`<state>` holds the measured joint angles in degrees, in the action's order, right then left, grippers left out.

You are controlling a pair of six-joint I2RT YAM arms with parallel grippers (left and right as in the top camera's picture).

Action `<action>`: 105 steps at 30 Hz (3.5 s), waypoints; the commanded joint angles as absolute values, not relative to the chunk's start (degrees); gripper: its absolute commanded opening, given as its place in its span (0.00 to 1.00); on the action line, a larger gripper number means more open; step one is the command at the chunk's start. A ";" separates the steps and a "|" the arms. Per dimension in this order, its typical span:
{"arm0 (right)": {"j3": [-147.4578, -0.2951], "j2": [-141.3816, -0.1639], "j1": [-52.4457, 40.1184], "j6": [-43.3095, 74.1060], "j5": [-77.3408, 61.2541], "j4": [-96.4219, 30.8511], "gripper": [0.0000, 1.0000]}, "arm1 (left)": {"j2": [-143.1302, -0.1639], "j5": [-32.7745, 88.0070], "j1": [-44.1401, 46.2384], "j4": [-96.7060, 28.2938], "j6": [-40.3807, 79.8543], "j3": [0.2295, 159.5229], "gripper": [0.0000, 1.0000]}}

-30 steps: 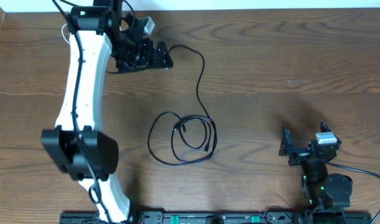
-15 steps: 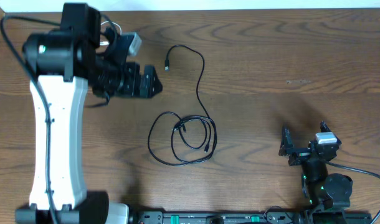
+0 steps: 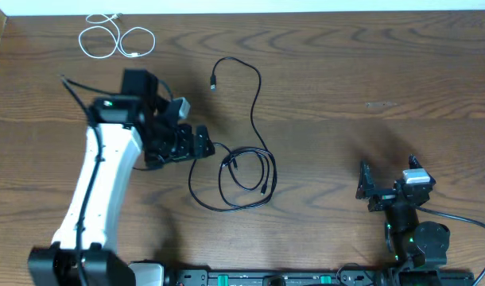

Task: Untangle cables
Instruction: 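Move the left gripper back over the black cable bundle, then grasp a black cable with the left gripper and lift it up-left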

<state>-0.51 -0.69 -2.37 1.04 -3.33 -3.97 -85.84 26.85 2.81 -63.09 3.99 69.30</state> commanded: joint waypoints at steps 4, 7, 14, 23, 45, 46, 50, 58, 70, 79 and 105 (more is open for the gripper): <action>-0.32 -0.38 -2.61 1.63 -3.20 -4.08 0.99 | -88.23 27.99 2.98 -52.93 14.70 57.34 0.98; -0.32 -0.36 -2.61 1.63 -3.20 -4.08 0.99 | -88.75 27.73 3.01 -49.36 14.72 54.72 0.89; -0.32 -0.38 -2.61 1.63 -3.20 -4.08 0.99 | -88.86 17.02 6.79 -47.66 18.96 54.11 0.81; -0.32 -0.38 -2.61 1.63 -3.20 -4.08 0.99 | -91.13 7.86 17.93 -44.42 23.27 54.11 0.80; -0.32 -0.36 -2.61 1.63 -3.20 -4.08 0.99 | -104.51 7.84 22.50 -39.53 25.58 54.11 0.30; -0.32 -0.38 -2.61 1.63 -3.20 -4.08 0.99 | -104.49 7.84 22.59 -39.53 25.58 54.11 0.24; -0.32 -0.38 -2.61 1.63 -3.20 -4.10 0.99 | -104.36 7.88 22.52 -40.23 25.58 54.48 0.08; -0.32 -0.38 -2.61 1.63 -3.20 -4.08 0.99 | -98.74 7.90 22.52 -53.87 25.36 65.78 0.08; -0.32 -0.38 -2.61 1.65 -3.20 -4.08 0.99 | -69.49 14.39 22.55 -52.58 25.43 76.69 0.08; -0.32 -0.38 -2.61 1.63 -3.20 -4.10 0.99 | -49.28 14.52 22.55 -39.94 27.83 76.69 0.07; -0.32 -0.38 -2.61 1.63 -3.20 -4.08 0.99 | -45.98 14.33 22.55 -16.93 37.17 76.69 0.07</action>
